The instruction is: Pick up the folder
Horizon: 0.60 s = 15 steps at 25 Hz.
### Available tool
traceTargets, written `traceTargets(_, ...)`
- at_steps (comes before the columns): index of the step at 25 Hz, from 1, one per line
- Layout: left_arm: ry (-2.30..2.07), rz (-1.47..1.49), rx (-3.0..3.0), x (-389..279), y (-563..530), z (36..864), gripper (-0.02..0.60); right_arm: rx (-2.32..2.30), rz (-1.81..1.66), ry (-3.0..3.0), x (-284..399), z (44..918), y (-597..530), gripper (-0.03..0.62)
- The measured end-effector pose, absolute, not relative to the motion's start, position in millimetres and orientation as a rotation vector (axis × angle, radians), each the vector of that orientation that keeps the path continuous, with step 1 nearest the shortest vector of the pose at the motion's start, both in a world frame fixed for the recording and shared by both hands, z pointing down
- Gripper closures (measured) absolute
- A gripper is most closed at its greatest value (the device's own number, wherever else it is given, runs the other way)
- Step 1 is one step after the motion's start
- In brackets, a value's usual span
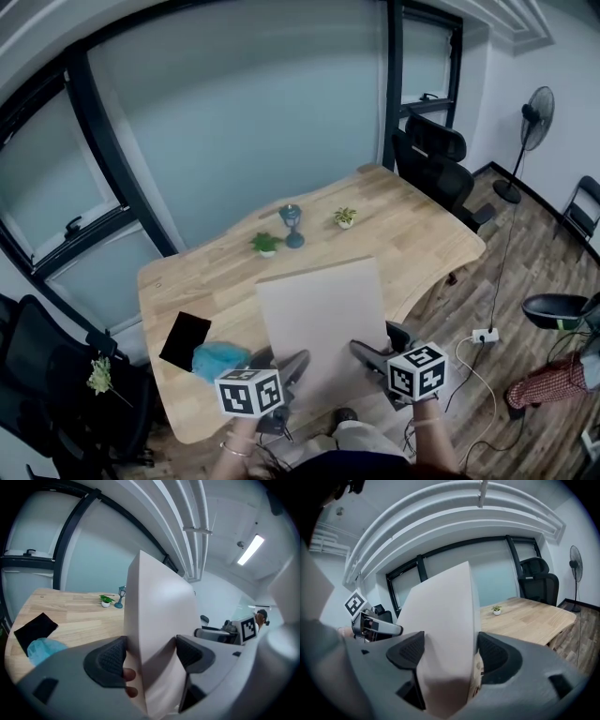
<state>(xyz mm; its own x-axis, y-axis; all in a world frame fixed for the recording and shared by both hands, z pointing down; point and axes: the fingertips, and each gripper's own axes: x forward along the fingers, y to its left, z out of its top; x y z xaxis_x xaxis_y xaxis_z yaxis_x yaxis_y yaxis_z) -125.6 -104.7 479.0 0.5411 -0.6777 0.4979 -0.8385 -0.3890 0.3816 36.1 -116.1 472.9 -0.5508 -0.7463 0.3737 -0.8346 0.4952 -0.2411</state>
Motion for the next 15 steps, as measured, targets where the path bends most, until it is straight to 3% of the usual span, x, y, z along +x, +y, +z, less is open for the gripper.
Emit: traceTargets(15,-1.2,0.343,2.205,-144.1,-71.6,475.6,0.253,1.4,0.545,-2.498,17.7,467.2,-78.0,0.232)
